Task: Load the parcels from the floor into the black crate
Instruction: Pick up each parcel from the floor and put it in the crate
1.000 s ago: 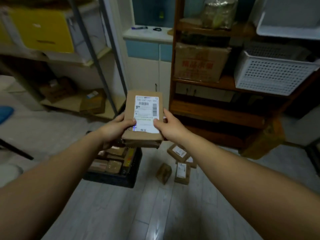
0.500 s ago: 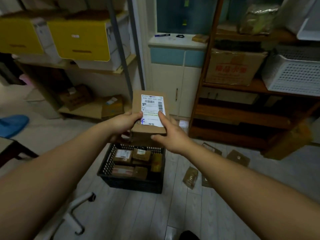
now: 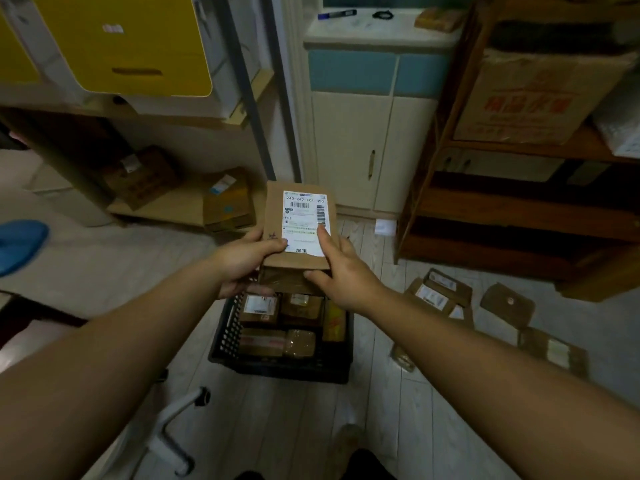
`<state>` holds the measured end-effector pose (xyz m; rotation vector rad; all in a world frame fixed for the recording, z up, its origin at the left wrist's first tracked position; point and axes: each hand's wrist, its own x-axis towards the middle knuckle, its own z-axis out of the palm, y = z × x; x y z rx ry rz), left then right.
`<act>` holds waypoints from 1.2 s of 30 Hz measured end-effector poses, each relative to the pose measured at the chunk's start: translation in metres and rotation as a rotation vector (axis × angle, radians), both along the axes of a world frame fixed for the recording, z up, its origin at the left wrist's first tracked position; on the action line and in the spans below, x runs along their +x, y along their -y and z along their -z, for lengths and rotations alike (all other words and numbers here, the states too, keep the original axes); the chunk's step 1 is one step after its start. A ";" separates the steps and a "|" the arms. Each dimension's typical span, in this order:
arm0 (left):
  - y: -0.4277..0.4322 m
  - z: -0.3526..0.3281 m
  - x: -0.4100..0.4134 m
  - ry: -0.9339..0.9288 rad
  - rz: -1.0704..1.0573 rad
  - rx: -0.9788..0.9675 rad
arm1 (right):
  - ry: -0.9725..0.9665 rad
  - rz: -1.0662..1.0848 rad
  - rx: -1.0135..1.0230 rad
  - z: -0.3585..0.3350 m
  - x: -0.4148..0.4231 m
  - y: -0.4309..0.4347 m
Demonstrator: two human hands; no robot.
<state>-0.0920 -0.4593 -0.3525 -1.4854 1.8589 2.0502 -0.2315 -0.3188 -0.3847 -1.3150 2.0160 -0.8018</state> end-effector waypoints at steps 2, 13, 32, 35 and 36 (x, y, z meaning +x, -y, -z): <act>0.021 0.002 -0.003 0.010 0.005 -0.009 | 0.047 0.018 0.022 0.002 -0.005 0.015; 0.126 0.038 -0.004 0.109 0.373 0.041 | 0.213 0.417 0.059 0.032 0.000 0.074; 0.135 0.391 0.031 0.233 0.086 -0.060 | 0.358 0.477 0.351 0.359 0.061 0.105; 0.127 0.454 0.032 0.324 0.162 -0.046 | 0.306 0.432 0.470 0.419 0.054 0.098; 0.124 0.474 0.033 0.352 0.183 -0.041 | 0.290 0.414 0.502 0.437 0.052 0.096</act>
